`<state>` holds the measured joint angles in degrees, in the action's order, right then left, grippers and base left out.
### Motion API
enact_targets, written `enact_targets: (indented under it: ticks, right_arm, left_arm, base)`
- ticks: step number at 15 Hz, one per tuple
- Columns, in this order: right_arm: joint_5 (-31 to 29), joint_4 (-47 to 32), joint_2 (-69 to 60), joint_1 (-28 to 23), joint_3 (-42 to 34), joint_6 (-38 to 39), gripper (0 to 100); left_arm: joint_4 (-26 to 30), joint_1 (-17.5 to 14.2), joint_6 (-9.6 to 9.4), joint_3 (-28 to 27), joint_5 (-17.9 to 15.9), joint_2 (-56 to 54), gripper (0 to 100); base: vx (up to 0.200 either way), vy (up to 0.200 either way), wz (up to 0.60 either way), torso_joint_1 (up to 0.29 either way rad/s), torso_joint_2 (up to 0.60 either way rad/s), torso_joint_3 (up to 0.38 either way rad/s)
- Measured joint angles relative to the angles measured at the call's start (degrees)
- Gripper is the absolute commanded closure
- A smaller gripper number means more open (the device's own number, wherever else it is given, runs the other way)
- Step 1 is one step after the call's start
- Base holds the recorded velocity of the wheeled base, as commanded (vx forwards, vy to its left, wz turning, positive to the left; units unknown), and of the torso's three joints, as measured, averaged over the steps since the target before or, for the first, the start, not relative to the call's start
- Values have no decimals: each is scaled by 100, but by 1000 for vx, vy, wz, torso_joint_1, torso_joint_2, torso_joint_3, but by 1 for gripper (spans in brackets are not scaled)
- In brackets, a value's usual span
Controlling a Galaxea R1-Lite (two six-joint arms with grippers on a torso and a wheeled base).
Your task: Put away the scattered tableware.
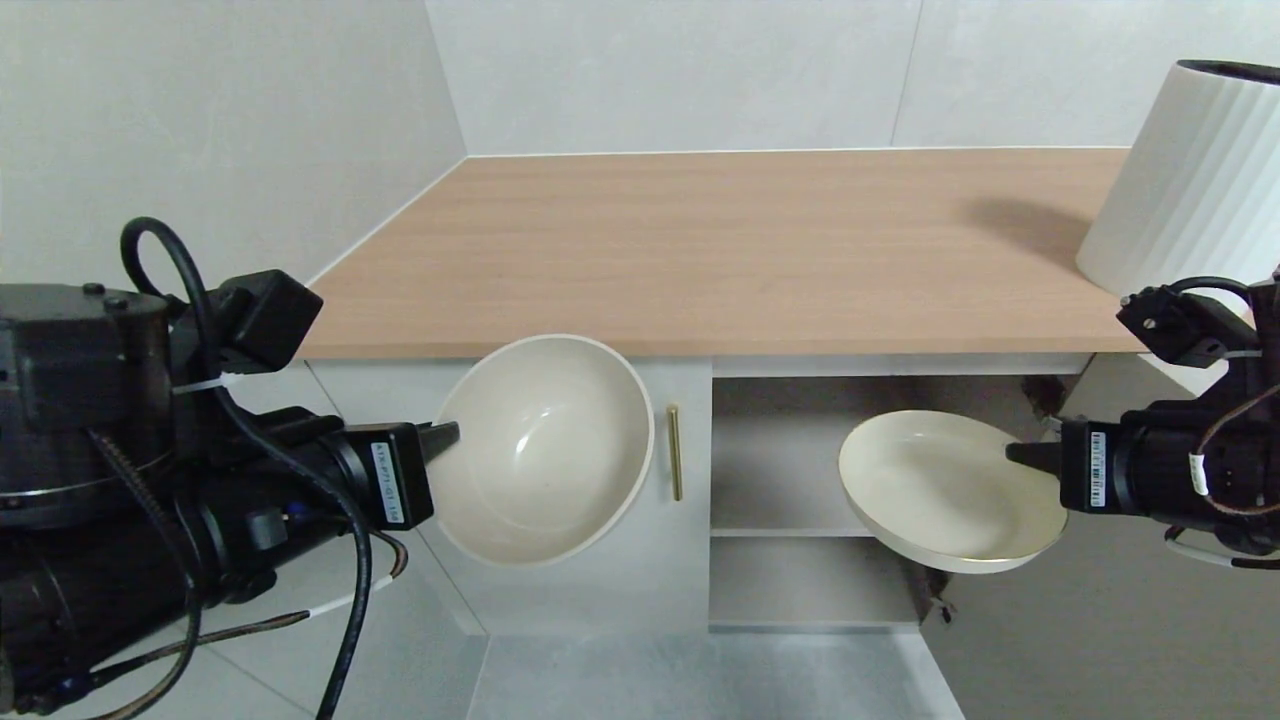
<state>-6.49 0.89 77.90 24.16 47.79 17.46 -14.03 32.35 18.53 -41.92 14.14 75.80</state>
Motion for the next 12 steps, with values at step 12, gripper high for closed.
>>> enact_targets:
  ticks: [12]
  right_arm:
    - [-5,39,22,-2,-72,-118,100]
  left_arm:
    - [10,-2,0,17,-11,22,100]
  base:
    - [0,0,0,-144,360,207]
